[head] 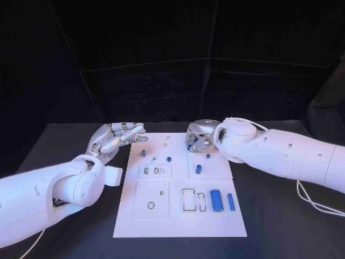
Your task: Assemble the parts on the task board
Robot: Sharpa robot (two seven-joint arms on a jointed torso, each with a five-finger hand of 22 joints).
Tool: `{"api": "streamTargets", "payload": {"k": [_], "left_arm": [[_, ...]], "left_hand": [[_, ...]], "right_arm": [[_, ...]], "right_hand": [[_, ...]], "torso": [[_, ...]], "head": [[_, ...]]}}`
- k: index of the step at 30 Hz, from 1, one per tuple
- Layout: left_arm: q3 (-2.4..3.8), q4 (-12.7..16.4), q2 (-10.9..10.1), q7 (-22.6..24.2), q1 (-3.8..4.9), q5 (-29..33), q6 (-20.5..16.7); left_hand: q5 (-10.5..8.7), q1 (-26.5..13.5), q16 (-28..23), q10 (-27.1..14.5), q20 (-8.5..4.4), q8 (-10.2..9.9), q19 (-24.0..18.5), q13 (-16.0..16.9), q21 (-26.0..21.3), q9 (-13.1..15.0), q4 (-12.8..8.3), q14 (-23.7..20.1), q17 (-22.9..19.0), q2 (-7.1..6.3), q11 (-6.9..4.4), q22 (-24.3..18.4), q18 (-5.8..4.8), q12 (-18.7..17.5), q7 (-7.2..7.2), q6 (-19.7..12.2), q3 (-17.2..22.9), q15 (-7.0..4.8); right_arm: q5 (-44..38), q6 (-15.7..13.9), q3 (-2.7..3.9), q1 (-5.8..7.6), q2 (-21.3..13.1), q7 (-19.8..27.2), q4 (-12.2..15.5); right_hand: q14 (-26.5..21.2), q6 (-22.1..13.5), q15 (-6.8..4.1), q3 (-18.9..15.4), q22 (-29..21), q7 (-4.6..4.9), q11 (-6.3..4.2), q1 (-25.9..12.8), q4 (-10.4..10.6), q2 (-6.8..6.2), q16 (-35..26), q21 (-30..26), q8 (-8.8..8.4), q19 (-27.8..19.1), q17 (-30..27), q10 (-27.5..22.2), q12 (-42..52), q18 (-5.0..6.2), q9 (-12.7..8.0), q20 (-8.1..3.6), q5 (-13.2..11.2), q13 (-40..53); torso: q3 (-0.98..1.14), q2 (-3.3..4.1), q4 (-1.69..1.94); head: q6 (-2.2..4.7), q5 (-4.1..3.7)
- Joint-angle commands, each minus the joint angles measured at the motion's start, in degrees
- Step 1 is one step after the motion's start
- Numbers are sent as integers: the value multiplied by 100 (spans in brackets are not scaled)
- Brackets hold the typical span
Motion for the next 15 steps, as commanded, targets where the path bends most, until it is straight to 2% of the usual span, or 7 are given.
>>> {"api": "streamTargets", "payload": {"k": [1, 7, 12, 15], "left_arm": [[5, 16, -6, -26, 14, -41, 65], [5, 29, -14, -58, 25, -41, 84], [5, 37, -18, -52, 31, -41, 83], [5, 50, -27, -52, 33, -41, 90]], "left_hand": [[-11, -37, -39, 8, -9, -42, 46, -7, -30, -8, -36, 10, 7, 34, 40, -12, 40, -35, 27, 1, 0, 18], [-15, -43, -70, -5, -6, -63, 56, -8, -42, -9, -55, 2, 11, 41, 48, -22, 38, -59, 36, -12, -5, 25], [-14, -41, -103, -16, -2, -85, 64, -9, -57, -9, -77, -2, 16, 67, 56, -35, 37, -84, 44, -24, 1, 31], [-14, -37, -110, -17, -1, -89, 65, -8, -61, -9, -84, -1, 18, 77, 56, -39, 37, -89, 45, -25, 6, 32]], "right_arm": [[-57, 146, 4, 15, 24, -7, -14], [-57, 209, 4, 15, 64, -16, -64], [-57, 320, 4, 15, 90, -29, -114], [-54, 318, 4, 15, 81, -44, -121]], "right_hand": [[81, 60, 52, 55, 34, -4, 31, -38, 8, 31, 43, 43, -1, 4, 29, 30, -16, -42, 7, 23, -27, -4], [68, 91, 53, 152, 84, -6, 27, -78, 23, 48, 95, 101, -2, -14, 60, 56, -15, -44, 7, 28, -33, -3], [55, 158, 40, 315, 154, -25, 7, -83, 20, 74, 160, 177, 6, -30, 99, 124, -7, -47, 10, 23, -24, 0], [45, 194, 32, 445, 178, -33, -1, -57, 0, 91, 187, 210, 7, -47, 109, 158, -8, -48, 11, 16, -35, 0]], "torso": [[0, 25, 10], [-4, 39, 21], [-2, 36, 17], [-3, 42, 14]], "head": [[-10, 9], [-27, -5], [-67, -3], [-66, -2]]}}
